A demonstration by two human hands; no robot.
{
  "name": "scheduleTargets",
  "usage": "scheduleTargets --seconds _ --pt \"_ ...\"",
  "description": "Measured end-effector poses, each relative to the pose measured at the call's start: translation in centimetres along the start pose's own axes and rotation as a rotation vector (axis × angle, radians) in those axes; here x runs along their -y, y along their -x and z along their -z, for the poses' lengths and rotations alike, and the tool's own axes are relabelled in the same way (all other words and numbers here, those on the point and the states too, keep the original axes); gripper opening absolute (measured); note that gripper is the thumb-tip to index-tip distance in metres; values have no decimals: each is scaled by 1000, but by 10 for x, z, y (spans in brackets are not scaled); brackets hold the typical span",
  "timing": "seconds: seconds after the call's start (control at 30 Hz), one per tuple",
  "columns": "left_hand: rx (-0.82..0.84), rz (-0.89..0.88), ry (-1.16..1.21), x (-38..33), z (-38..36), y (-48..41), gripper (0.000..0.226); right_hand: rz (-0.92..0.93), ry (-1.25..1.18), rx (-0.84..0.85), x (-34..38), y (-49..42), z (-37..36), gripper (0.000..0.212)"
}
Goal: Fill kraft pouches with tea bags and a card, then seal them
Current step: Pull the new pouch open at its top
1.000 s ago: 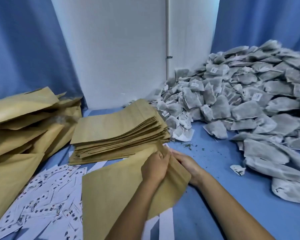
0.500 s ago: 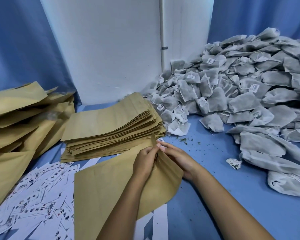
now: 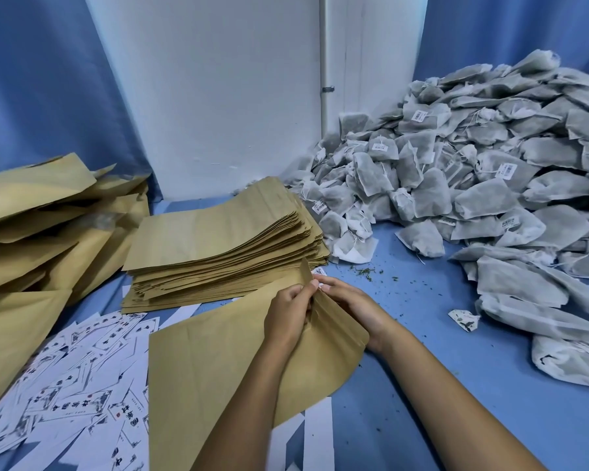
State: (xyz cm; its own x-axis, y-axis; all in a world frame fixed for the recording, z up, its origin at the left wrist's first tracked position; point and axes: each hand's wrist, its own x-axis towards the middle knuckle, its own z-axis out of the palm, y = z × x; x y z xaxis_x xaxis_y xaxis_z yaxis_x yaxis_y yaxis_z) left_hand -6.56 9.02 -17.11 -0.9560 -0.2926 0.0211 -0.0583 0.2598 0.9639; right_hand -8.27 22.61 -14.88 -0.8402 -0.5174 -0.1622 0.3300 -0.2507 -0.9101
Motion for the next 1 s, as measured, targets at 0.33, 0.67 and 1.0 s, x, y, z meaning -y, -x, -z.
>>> scheduleTargets --seconds 0.33,0.67,1.0 --pt "-88 -127 -173 -3 -3 12 30 29 414 -229 1 2 -5 21" --pt "-124 -672 -615 -13 -1 18 9 138 682 -367 8 9 7 18" --pt "-427 -840 -627 -11 3 17 36 108 545 -98 5 21 -6 14"
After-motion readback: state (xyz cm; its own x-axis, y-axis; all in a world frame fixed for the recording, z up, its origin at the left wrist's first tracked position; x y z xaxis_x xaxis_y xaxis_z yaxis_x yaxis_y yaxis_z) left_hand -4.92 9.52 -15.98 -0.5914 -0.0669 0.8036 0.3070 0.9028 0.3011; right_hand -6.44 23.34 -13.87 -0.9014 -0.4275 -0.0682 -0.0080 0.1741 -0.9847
